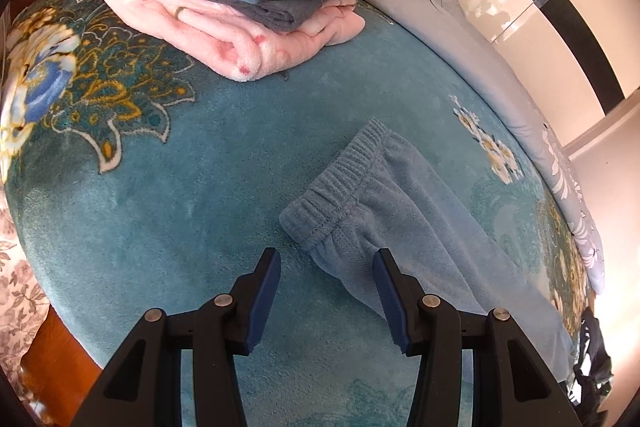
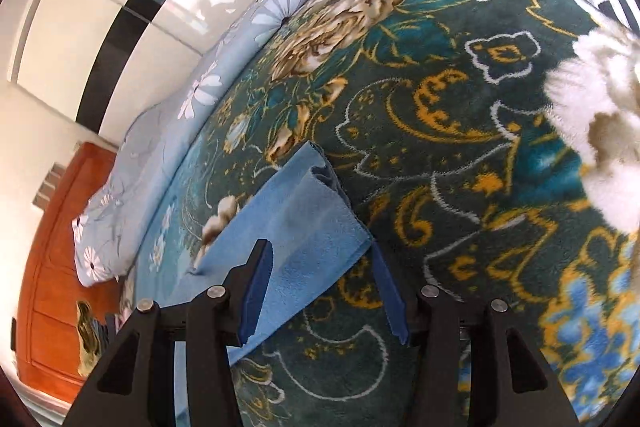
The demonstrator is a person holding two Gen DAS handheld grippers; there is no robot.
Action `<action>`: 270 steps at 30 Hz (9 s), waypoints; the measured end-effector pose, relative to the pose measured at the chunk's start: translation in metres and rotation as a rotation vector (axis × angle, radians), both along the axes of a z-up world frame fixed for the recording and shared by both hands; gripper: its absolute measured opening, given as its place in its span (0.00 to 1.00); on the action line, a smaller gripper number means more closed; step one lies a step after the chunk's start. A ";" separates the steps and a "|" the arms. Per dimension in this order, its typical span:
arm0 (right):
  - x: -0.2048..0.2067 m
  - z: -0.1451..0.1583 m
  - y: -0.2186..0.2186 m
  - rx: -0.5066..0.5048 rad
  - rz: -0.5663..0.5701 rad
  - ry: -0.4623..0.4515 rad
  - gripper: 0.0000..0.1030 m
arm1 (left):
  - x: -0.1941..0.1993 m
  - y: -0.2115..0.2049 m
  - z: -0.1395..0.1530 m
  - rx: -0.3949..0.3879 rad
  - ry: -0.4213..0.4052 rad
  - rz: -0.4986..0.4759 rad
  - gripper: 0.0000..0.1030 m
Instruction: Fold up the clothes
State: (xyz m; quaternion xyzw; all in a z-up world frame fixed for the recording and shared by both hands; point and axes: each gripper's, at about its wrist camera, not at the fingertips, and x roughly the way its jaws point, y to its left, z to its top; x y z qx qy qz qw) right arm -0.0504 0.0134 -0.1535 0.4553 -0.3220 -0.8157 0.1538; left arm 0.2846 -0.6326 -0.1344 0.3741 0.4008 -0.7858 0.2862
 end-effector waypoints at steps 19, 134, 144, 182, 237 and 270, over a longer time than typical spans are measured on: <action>-0.007 0.029 -0.013 0.091 -0.031 0.067 0.07 | 0.021 -0.009 -0.001 0.059 0.056 0.046 0.51; 0.147 0.040 -0.343 0.321 0.848 0.299 0.14 | -0.006 -0.032 -0.027 0.140 0.179 0.145 0.28; 0.131 0.053 -0.265 0.285 0.700 0.332 0.18 | -0.029 0.032 0.059 -0.135 0.228 0.021 0.20; 0.095 0.030 -0.185 0.038 0.586 0.253 0.53 | -0.130 0.191 0.046 -0.296 0.061 -0.332 0.60; 0.063 0.039 -0.210 0.111 0.590 0.269 0.40 | -0.179 0.160 0.014 -0.104 0.137 -0.618 0.66; 0.076 0.039 -0.197 -0.056 0.502 0.071 0.31 | -0.107 0.154 0.022 0.064 0.247 -0.513 0.20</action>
